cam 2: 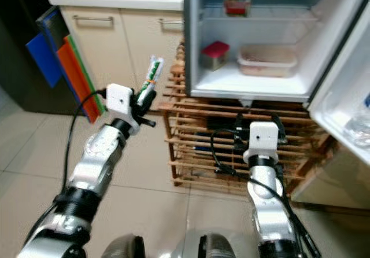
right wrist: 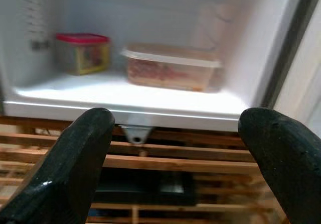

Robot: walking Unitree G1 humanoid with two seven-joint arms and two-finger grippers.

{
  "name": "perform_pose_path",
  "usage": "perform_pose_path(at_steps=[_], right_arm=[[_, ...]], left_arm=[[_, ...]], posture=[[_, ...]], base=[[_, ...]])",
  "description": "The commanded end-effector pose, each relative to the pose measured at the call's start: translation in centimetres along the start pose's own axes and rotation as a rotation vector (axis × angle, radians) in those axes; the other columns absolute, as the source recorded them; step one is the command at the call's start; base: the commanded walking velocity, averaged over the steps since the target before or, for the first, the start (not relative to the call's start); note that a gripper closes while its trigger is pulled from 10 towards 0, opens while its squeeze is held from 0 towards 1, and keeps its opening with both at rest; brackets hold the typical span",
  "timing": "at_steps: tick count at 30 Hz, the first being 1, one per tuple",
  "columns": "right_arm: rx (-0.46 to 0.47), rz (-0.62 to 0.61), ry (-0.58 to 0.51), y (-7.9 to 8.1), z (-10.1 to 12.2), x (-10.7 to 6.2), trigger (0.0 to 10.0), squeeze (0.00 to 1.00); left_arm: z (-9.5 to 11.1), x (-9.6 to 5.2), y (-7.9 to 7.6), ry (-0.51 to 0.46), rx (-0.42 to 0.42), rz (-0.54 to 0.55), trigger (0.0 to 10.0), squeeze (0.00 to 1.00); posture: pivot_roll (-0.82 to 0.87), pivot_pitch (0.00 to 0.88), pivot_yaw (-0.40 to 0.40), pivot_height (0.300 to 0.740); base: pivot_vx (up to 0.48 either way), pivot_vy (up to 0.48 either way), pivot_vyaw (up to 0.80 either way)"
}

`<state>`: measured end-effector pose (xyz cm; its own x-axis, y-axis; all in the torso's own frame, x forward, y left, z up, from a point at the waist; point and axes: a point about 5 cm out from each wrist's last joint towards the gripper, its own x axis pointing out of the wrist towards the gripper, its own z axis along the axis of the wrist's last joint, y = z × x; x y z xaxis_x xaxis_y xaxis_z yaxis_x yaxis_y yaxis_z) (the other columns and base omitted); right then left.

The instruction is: Restocking fridge

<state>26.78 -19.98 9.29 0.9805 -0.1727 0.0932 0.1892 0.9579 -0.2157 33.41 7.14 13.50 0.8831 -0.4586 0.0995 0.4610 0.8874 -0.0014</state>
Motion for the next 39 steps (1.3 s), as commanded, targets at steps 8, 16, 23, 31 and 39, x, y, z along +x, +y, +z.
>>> perform_pose_path(at_steps=[8, 16, 23, 31, 39], right_arm=[[0.049, 0.083, 0.007, 1.3, 0.5, -0.1, 10.0, 0.00], [0.061, 0.126, 0.036, 1.9, 0.3, -0.6, 10.0, 0.00], [0.091, 0.205, 0.067, 2.7, 0.0, -1.1, 10.0, 0.00], [0.120, 0.323, 0.076, 3.9, 0.6, -3.1, 10.0, 0.00], [0.067, 0.315, -0.013, 2.3, 3.6, -5.9, 10.0, 0.00]], left_arm=[[0.6, 0.1, 1.1, -0.006, 0.030, 0.036, 10.0, 0.00], [1.3, 0.5, 1.1, -0.022, 0.042, 0.021, 10.0, 0.00], [1.8, 1.3, 1.6, -0.009, 0.089, 0.046, 10.0, 0.00], [3.0, 4.7, 1.6, 0.092, 0.135, 0.016, 10.0, 0.00], [5.5, 7.0, 2.2, 0.112, 0.127, 0.031, 10.0, 0.00]], posture=[[-0.14, 0.002, 0.038, 0.682], [-0.14, 0.000, 0.042, 0.682], [-0.15, 0.000, 0.038, 0.682], [-0.18, 0.043, 0.039, 0.682], [-0.31, 0.170, 0.046, 0.682]], base=[[0.328, -0.345, 0.00], [0.188, -0.106, 0.00], [0.000, 0.000, 0.00], [0.000, 0.000, 0.00], [0.000, 0.000, 0.00]])
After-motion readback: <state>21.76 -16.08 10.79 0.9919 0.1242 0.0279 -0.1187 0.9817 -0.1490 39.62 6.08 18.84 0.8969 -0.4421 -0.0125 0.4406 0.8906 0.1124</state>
